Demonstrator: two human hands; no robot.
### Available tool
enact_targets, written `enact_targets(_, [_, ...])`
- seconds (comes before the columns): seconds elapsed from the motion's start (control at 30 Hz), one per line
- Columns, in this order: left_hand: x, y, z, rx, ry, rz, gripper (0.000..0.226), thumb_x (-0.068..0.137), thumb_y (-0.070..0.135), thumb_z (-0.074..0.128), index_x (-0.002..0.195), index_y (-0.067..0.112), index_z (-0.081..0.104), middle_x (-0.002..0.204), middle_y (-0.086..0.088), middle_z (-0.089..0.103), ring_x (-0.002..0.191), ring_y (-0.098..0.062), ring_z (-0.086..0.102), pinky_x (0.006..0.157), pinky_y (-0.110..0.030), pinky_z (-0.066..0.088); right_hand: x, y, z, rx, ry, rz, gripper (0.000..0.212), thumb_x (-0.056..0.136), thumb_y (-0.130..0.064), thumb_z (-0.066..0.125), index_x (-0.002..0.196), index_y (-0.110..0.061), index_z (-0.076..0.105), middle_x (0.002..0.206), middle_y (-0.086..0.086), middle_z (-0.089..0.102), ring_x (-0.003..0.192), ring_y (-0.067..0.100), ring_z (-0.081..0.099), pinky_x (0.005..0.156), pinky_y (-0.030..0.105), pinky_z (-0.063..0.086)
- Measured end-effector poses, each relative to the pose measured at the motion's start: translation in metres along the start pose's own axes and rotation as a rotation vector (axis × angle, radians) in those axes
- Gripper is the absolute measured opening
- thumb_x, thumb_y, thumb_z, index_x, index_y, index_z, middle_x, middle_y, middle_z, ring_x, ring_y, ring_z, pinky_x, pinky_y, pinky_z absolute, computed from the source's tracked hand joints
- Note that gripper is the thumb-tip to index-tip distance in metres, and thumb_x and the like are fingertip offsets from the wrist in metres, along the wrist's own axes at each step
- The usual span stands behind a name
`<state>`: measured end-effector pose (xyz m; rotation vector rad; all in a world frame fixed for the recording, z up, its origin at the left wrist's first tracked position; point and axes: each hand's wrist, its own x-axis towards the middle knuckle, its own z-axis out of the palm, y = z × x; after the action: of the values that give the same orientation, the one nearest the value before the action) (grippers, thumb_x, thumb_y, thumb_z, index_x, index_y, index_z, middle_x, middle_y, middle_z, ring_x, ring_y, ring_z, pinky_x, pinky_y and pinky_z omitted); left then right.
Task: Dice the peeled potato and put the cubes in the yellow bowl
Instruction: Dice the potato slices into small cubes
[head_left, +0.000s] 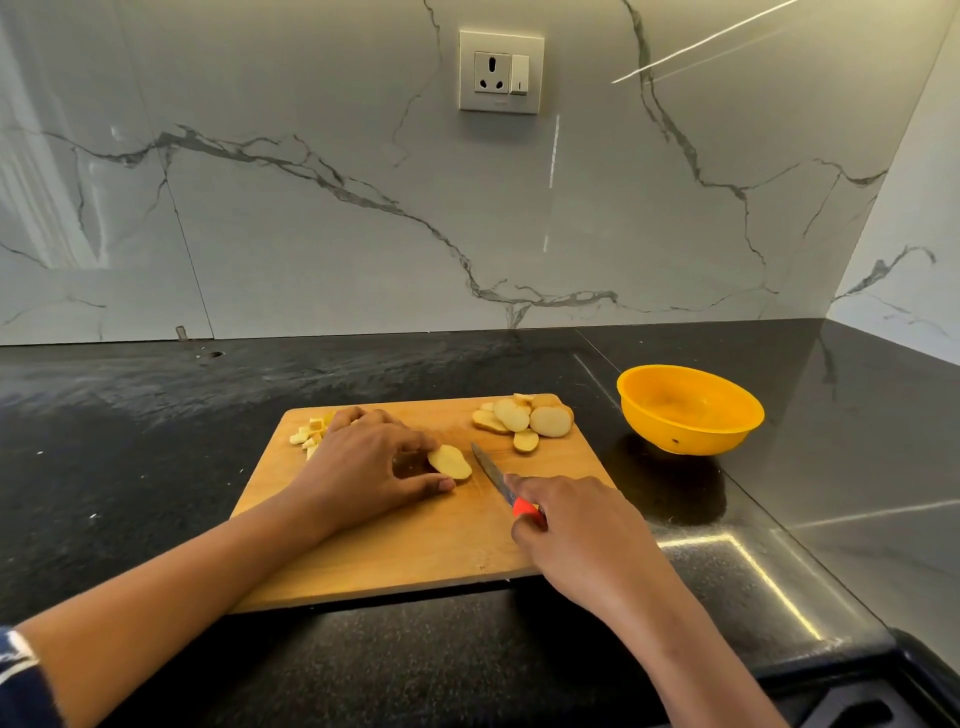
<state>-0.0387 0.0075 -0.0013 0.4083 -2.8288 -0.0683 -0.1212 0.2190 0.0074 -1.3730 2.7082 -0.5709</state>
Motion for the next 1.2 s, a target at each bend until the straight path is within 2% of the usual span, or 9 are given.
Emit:
enact_targets(0.37, [-0.002, -0.01, 0.001, -0.031, 0.043, -0.011, 0.118, 0.038, 0.101, -0.003, 0.119, 0.041, 0.059, 0.125, 0.02, 0.058, 0.122, -0.001, 0.044, 0.11, -0.033, 0.018, 0.003, -0.025, 0.015, -0.009, 0.036, -0.04, 0.049, 0.097, -0.039, 0.043, 0.145, -0.035, 0.035, 0.12, -0.007, 0.061, 0.104, 0.015, 0.054, 0.079, 0.028, 0.044])
enact_targets(0.43, [-0.006, -0.015, 0.0, -0.054, 0.043, -0.02, 0.112, 0.04, 0.101, 0.005, 0.119, 0.043, 0.058, 0.125, 0.019, 0.058, 0.121, -0.001, 0.045, 0.108, -0.03, 0.018, 0.005, -0.027, 0.015, -0.01, 0.049, -0.03, 0.049, 0.098, -0.039, 0.043, 0.146, -0.035, 0.033, 0.117, -0.007, 0.062, 0.101, 0.014, 0.055, 0.079, 0.028, 0.046])
enact_targets(0.53, [-0.009, -0.019, 0.002, -0.063, 0.052, 0.01, 0.091, 0.054, 0.095, 0.023, 0.12, 0.044, 0.057, 0.125, 0.02, 0.058, 0.122, 0.001, 0.046, 0.109, -0.03, 0.018, 0.007, -0.028, 0.015, 0.003, 0.064, -0.027, 0.049, 0.098, -0.039, 0.044, 0.146, -0.035, 0.033, 0.116, -0.009, 0.063, 0.1, 0.012, 0.056, 0.082, 0.03, 0.05])
enact_targets(0.67, [-0.011, -0.024, 0.003, -0.116, 0.104, 0.082, 0.094, 0.058, 0.096, 0.013, 0.111, 0.039, 0.066, 0.114, 0.022, 0.064, 0.113, 0.005, 0.052, 0.107, -0.027, 0.024, 0.006, -0.029, 0.013, 0.014, 0.06, -0.048, 0.049, 0.098, -0.038, 0.044, 0.146, -0.036, 0.032, 0.119, -0.01, 0.062, 0.102, 0.011, 0.056, 0.086, 0.03, 0.05])
enact_targets(0.83, [-0.013, -0.022, 0.002, -0.142, 0.099, 0.174, 0.076, 0.072, 0.081, 0.028, 0.104, 0.028, 0.072, 0.109, 0.014, 0.069, 0.102, 0.0, 0.061, 0.102, -0.023, 0.032, 0.006, -0.033, 0.014, 0.004, 0.058, -0.06, 0.049, 0.098, -0.038, 0.044, 0.146, -0.036, 0.032, 0.12, -0.01, 0.062, 0.102, 0.012, 0.057, 0.086, 0.031, 0.05])
enact_targets(0.93, [-0.013, -0.023, 0.004, -0.137, 0.093, 0.217, 0.071, 0.079, 0.076, 0.025, 0.102, 0.028, 0.073, 0.106, 0.013, 0.07, 0.1, 0.0, 0.063, 0.104, -0.031, 0.04, 0.007, -0.036, 0.015, 0.007, 0.058, -0.069, 0.049, 0.098, -0.038, 0.044, 0.146, -0.036, 0.033, 0.118, -0.009, 0.063, 0.101, 0.013, 0.057, 0.085, 0.031, 0.05])
enact_targets(1.0, [-0.013, -0.022, 0.003, -0.137, 0.072, 0.202, 0.069, 0.078, 0.074, 0.027, 0.104, 0.028, 0.072, 0.107, 0.013, 0.069, 0.101, 0.001, 0.063, 0.106, -0.033, 0.041, 0.009, -0.037, 0.016, -0.003, 0.053, -0.067, 0.048, 0.098, -0.038, 0.044, 0.145, -0.037, 0.033, 0.115, -0.008, 0.063, 0.098, 0.013, 0.057, 0.083, 0.032, 0.051])
enact_targets(1.2, [-0.014, -0.018, -0.001, -0.148, 0.07, 0.226, 0.083, 0.079, 0.08, 0.015, 0.101, 0.025, 0.072, 0.103, 0.011, 0.07, 0.097, 0.0, 0.064, 0.104, -0.025, 0.032, 0.013, -0.039, 0.018, -0.071, 0.037, -0.103, 0.048, 0.099, -0.035, 0.044, 0.145, -0.035, 0.034, 0.115, -0.007, 0.063, 0.098, 0.014, 0.057, 0.082, 0.031, 0.051])
